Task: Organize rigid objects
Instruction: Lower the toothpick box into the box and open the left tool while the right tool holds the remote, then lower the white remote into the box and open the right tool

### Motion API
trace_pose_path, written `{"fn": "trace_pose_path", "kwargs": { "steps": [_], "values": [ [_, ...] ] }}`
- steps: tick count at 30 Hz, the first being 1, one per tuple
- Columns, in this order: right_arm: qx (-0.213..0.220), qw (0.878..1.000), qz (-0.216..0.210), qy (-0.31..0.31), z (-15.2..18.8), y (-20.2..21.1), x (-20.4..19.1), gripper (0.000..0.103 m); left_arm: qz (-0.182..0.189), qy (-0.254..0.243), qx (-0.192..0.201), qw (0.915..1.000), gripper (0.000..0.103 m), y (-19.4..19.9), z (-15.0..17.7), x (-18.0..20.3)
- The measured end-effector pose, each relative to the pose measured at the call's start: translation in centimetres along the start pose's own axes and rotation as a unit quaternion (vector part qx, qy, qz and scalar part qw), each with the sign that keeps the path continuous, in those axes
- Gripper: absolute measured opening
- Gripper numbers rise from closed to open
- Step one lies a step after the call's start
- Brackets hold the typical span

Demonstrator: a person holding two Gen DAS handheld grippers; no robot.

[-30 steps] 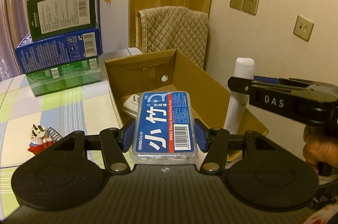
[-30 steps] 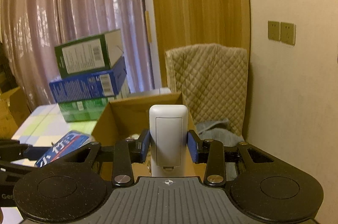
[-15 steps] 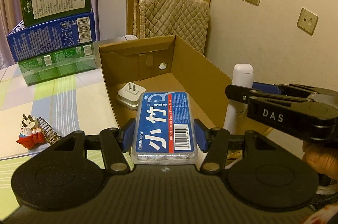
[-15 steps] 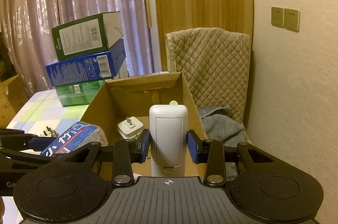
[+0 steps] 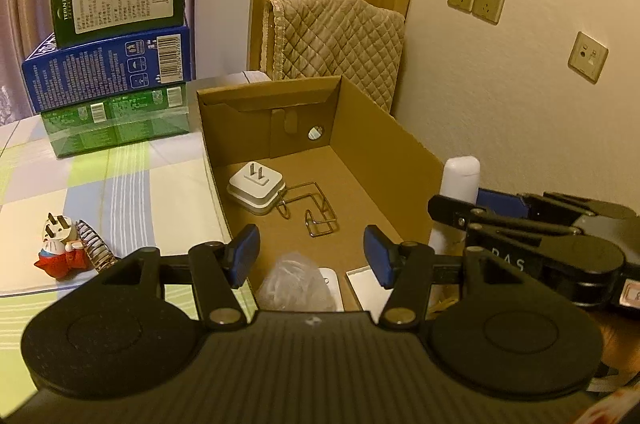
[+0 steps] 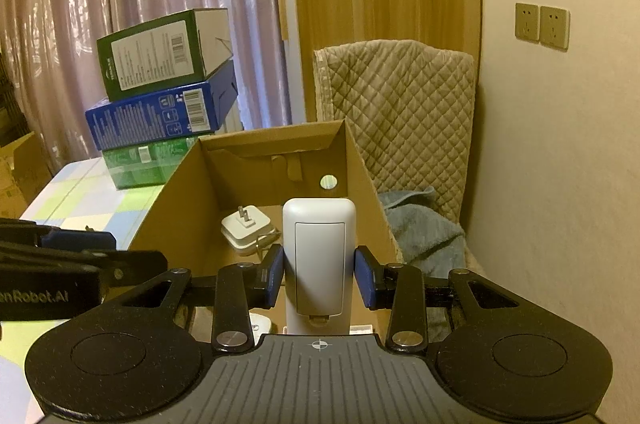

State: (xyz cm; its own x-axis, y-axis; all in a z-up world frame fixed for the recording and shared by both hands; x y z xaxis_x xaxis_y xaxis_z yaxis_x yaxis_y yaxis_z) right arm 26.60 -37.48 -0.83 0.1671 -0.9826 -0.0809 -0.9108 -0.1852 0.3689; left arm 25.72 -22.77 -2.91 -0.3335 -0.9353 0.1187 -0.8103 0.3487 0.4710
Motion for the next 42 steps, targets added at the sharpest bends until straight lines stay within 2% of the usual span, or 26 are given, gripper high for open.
{"fn": "trace_pose_path", "kwargs": {
  "steps": [10,23,28,42],
  "values": [
    [-0.004,1.0,-0.002,0.004,0.2,-0.2,-0.4,0.035,-0.004,0.007,0.001,1.0,0.052,0.7,0.1,-0.6],
    [-0.018,1.0,-0.003,0.002,0.7,-1.1,-0.7,0.035,-0.028,0.028,0.009,0.9992,0.052,1.6,-0.1,-3.2],
    [-0.009,1.0,0.001,0.001,0.4,-0.7,-0.7,0.045,-0.034,0.036,0.011,0.9987,0.052,2.3,0.1,-4.0],
    [-0.01,1.0,-0.003,-0.007,0.6,2.6,-2.2,0.047,-0.051,0.066,0.02,0.9963,0.053,6.2,0.9,-6.0]
  ]
}}
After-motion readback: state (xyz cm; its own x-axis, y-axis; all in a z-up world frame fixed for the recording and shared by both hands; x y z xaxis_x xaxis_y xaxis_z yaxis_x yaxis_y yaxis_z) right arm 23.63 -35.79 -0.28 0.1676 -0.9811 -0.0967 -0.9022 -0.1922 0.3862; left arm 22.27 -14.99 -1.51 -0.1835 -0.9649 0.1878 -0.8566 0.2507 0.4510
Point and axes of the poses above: each gripper's, at about its wrist camera, not at the fingertips, and y roughly against the way its jaws point, x to its right, z to its underside, the point moved 6 cm from there along -y, roughly the way its jaws point, and after that the axes turned 11 degrees about x, right-handed, at the moved point
